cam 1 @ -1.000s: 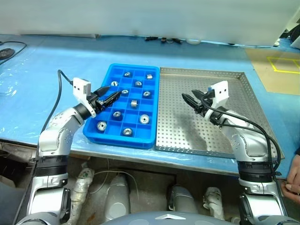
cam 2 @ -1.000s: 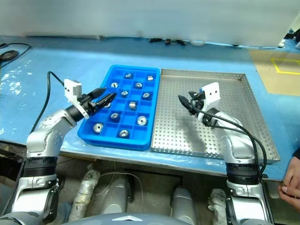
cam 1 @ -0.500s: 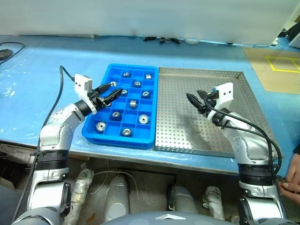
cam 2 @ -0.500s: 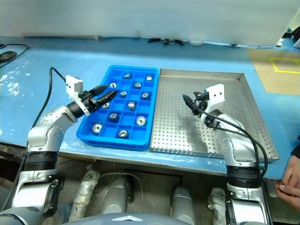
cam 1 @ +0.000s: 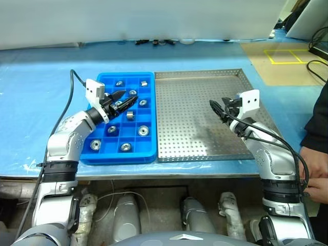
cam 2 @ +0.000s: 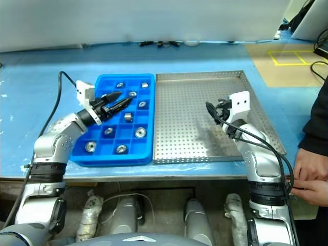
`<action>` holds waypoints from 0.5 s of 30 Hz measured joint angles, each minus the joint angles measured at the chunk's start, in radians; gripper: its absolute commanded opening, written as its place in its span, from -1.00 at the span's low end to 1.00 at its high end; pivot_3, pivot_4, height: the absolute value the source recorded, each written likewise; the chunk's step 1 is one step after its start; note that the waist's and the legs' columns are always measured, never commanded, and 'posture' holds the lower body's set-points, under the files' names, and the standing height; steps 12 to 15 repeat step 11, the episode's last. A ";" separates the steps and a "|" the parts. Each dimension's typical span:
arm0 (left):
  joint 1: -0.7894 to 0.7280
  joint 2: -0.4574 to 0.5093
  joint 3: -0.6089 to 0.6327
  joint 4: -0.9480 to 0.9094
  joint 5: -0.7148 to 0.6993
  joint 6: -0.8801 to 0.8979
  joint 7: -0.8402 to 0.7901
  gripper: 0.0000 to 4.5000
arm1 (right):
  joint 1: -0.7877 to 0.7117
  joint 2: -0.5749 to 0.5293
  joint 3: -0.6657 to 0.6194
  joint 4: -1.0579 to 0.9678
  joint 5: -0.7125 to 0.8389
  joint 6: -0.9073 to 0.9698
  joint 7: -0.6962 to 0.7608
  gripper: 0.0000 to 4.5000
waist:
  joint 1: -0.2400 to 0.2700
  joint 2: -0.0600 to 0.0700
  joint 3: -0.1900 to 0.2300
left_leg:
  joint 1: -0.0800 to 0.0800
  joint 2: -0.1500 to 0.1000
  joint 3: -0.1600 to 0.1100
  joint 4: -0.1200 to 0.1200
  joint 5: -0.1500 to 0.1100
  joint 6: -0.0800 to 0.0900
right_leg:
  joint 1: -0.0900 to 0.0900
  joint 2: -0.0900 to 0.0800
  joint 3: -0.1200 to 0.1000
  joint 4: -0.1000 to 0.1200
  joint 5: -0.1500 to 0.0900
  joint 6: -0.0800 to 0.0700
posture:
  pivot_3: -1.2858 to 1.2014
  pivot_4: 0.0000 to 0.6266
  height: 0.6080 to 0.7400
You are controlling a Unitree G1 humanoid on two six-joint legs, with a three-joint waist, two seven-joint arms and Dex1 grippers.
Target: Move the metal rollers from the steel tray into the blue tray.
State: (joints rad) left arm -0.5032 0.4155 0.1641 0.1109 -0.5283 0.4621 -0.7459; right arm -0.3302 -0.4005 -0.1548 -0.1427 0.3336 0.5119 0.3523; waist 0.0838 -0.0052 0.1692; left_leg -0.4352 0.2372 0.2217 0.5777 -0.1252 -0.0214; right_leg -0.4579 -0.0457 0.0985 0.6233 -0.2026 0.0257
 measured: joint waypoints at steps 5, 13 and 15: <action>-0.001 0.000 0.000 0.020 0.001 -0.001 -0.009 0.60 | 0.001 0.005 0.002 0.000 -0.002 0.000 -0.005 0.13 | 0.017 -0.003 0.001 | 0.008 0.004 0.006 0.019 -0.019 -0.009 | -0.009 0.029 0.045 0.000 0.007 0.008 | -0.01 -0.52 1.00; -0.013 -0.001 -0.004 0.021 0.001 0.000 -0.014 0.60 | 0.004 0.004 0.001 0.000 -0.016 -0.003 -0.012 0.13 | -0.016 -0.005 0.001 | 0.004 -0.011 -0.018 0.015 -0.018 -0.009 | -0.002 0.006 0.017 -0.002 0.005 0.006 | -0.01 -0.52 1.00; -0.013 -0.001 -0.004 0.021 0.001 0.000 -0.014 0.60 | 0.004 0.004 0.001 0.000 -0.016 -0.003 -0.012 0.13 | -0.016 -0.005 0.001 | 0.004 -0.011 -0.018 0.015 -0.018 -0.009 | -0.002 0.006 0.017 -0.002 0.005 0.006 | -0.01 -0.52 1.00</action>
